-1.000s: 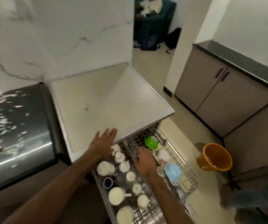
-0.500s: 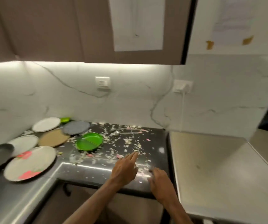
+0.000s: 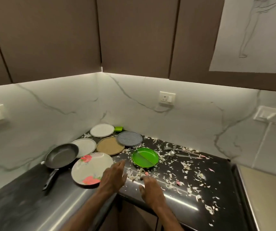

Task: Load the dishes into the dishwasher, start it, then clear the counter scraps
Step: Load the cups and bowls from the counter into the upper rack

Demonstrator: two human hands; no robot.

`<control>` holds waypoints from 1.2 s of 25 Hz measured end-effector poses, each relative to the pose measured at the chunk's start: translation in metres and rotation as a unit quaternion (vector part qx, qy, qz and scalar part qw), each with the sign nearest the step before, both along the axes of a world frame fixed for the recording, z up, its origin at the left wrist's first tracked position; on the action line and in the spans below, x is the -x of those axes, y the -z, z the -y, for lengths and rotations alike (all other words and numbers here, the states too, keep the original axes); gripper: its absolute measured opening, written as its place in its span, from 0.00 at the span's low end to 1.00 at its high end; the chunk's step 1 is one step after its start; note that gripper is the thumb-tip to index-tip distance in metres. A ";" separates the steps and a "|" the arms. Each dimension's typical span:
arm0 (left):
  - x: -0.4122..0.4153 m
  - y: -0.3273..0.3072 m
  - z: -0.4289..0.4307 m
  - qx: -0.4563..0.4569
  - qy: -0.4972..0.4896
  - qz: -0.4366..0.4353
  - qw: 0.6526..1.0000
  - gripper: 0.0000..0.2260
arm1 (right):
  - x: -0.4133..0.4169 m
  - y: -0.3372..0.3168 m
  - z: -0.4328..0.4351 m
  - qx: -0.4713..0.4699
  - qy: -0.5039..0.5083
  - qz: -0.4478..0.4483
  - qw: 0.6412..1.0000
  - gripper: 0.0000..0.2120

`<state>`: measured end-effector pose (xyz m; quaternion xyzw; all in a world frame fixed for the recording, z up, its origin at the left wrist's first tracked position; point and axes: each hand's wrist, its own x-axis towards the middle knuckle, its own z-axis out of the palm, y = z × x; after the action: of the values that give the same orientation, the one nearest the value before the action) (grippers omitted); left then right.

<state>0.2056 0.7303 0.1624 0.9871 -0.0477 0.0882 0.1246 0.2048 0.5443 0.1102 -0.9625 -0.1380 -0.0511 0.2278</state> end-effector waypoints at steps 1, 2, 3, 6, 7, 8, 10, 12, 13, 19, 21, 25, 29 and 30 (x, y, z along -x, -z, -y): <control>-0.006 0.000 -0.012 0.005 -0.012 -0.005 1.000 0.29 | -0.009 -0.001 -0.010 -0.001 -0.006 0.001 1.000 0.17; -0.012 0.003 -0.022 0.007 -0.022 -0.011 1.000 0.28 | -0.018 -0.001 -0.017 0.001 -0.012 0.002 1.000 0.16; -0.020 0.007 -0.030 0.009 -0.030 -0.018 0.999 0.28 | -0.028 0.000 -0.023 0.004 -0.019 0.003 1.000 0.16; -0.043 0.026 -0.048 0.021 -0.051 -0.039 0.998 0.26 | -0.068 0.007 -0.037 0.007 -0.040 0.003 0.999 0.17; -0.051 0.033 -0.052 0.028 -0.059 -0.044 0.997 0.26 | -0.083 0.010 -0.041 0.008 -0.045 -0.001 0.999 0.17; -0.060 0.041 -0.055 0.034 -0.068 -0.051 0.996 0.26 | -0.099 0.014 -0.046 0.011 -0.053 -0.006 0.999 0.17; -0.083 0.057 -0.061 0.046 -0.086 -0.070 0.993 0.26 | -0.133 0.025 -0.057 0.017 -0.069 -0.016 0.997 0.17; -0.109 0.071 -0.067 0.051 -0.103 -0.095 0.989 0.27 | -0.169 0.034 -0.067 0.017 -0.080 -0.028 0.996 0.17; -0.123 0.077 -0.071 0.048 -0.112 -0.108 0.987 0.27 | -0.187 0.039 -0.072 0.016 -0.084 -0.034 0.996 0.17; -0.207 0.091 -0.083 0.054 -0.153 -0.155 0.975 0.28 | -0.290 0.056 -0.098 0.034 -0.140 -0.052 0.988 0.18; -0.236 0.097 -0.085 0.060 -0.161 -0.161 0.972 0.28 | -0.323 0.062 -0.105 0.045 -0.162 -0.055 0.984 0.17; -0.274 0.110 -0.087 0.059 -0.174 -0.193 0.964 0.28 | -0.379 0.072 -0.121 0.076 -0.181 -0.065 0.978 0.18; -0.311 0.121 -0.097 0.058 -0.172 -0.214 0.960 0.30 | -0.434 0.070 -0.144 0.065 -0.177 -0.079 0.979 0.20; -0.320 0.125 -0.098 0.053 -0.171 -0.218 0.959 0.30 | -0.449 0.069 -0.149 0.068 -0.173 -0.080 0.979 0.21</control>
<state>0.5253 0.8278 0.0376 0.9679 0.1549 -0.1071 0.1668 0.6534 0.6936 0.0408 -0.9382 -0.2873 0.0760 0.1773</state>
